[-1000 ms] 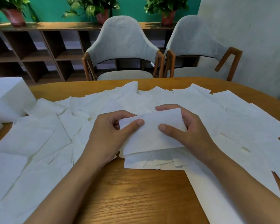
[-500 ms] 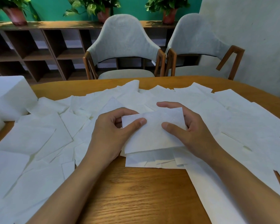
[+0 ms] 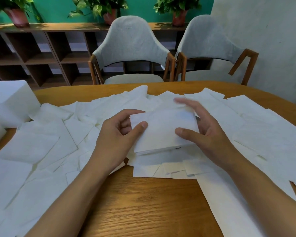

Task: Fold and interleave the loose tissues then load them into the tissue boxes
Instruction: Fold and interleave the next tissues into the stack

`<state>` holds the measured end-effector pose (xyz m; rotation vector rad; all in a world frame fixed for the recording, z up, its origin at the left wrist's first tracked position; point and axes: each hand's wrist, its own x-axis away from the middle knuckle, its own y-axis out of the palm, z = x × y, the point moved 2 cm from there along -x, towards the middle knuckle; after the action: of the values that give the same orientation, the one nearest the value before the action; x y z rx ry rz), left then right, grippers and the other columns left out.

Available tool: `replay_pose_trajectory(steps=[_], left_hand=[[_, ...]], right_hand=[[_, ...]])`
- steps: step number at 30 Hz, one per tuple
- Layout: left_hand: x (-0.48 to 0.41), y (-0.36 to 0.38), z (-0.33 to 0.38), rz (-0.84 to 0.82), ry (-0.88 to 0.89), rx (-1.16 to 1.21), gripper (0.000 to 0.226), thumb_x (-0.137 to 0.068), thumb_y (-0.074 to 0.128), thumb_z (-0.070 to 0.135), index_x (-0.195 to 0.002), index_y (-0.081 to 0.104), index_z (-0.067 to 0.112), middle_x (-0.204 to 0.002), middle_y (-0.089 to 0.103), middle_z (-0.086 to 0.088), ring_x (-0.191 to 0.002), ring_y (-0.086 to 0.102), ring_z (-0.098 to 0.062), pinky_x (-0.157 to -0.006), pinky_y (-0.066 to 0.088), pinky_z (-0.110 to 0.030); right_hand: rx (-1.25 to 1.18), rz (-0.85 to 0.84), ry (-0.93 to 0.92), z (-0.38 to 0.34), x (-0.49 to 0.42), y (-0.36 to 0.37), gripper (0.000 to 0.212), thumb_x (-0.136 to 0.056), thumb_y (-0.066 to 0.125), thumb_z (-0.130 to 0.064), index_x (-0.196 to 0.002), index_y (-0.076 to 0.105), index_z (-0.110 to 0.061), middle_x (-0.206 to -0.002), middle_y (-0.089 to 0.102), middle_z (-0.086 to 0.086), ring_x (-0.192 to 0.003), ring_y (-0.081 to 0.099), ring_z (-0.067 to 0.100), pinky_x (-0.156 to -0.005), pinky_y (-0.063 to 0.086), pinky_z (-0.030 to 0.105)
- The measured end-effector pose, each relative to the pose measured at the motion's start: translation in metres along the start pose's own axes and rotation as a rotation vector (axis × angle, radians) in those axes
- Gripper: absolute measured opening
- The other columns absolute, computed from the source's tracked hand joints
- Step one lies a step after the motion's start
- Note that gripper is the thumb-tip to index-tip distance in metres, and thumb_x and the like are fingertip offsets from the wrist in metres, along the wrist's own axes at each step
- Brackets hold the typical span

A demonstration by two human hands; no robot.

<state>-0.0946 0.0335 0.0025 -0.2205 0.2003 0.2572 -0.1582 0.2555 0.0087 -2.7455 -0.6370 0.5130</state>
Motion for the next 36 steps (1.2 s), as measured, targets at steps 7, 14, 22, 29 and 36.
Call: replay_pose_trajectory(steps=[7, 14, 22, 29, 36], left_hand=[[0.000, -0.003, -0.001, -0.088, 0.154, -0.330, 0.052, -0.081, 0.078, 0.055, -0.129, 0.061, 0.047, -0.101, 0.066, 0.018, -0.100, 0.062, -0.005, -0.079, 0.053, -0.024], [-0.008, -0.025, -0.008, -0.392, 0.163, -0.828, 0.078, -0.079, 0.086, 0.049, -0.139, 0.037, 0.060, -0.108, 0.054, 0.025, -0.096, 0.056, -0.001, -0.080, 0.055, -0.027], [-0.009, -0.033, -0.002, -0.233, 0.306, -0.725, 0.014, -0.090, 0.078, 0.020, -0.099, 0.079, 0.030, -0.091, 0.071, 0.019, -0.087, 0.064, -0.001, -0.074, 0.050, -0.014], [0.002, -0.027, 0.029, -0.265, 0.121, -0.138, 0.007, -0.086, 0.081, 0.021, -0.089, 0.082, 0.027, -0.092, 0.078, 0.008, -0.090, 0.074, -0.013, -0.072, 0.058, -0.023], [0.001, -0.033, 0.026, -0.301, -0.100, 0.183, 0.012, -0.079, 0.089, 0.024, -0.088, 0.081, 0.021, -0.096, 0.079, -0.006, -0.080, 0.077, -0.024, -0.059, 0.058, -0.025]], right_hand=[[0.108, 0.106, 0.065, 0.013, -0.002, -0.011, 0.027, -0.091, 0.072, -0.019, -0.106, 0.075, -0.041, -0.115, 0.067, -0.034, -0.115, 0.056, -0.010, -0.089, 0.044, 0.003], [0.090, 0.238, 0.121, 0.022, -0.004, -0.009, 0.026, -0.092, 0.071, -0.016, -0.110, 0.076, -0.035, -0.113, 0.069, -0.030, -0.112, 0.056, -0.012, -0.095, 0.044, 0.009], [0.085, 0.317, 0.115, 0.022, -0.004, -0.008, 0.026, -0.095, 0.068, -0.019, -0.112, 0.074, -0.037, -0.117, 0.065, -0.034, -0.113, 0.052, -0.016, -0.099, 0.041, 0.012], [0.099, 0.369, 0.125, 0.023, -0.005, -0.008, 0.026, -0.098, 0.063, -0.021, -0.116, 0.072, -0.037, -0.117, 0.058, -0.040, -0.109, 0.047, -0.022, -0.088, 0.040, 0.000], [0.148, 0.418, 0.101, 0.020, -0.004, -0.010, 0.025, -0.101, 0.059, -0.022, -0.118, 0.070, -0.036, -0.115, 0.057, -0.042, -0.111, 0.045, -0.023, -0.096, 0.035, 0.004]])
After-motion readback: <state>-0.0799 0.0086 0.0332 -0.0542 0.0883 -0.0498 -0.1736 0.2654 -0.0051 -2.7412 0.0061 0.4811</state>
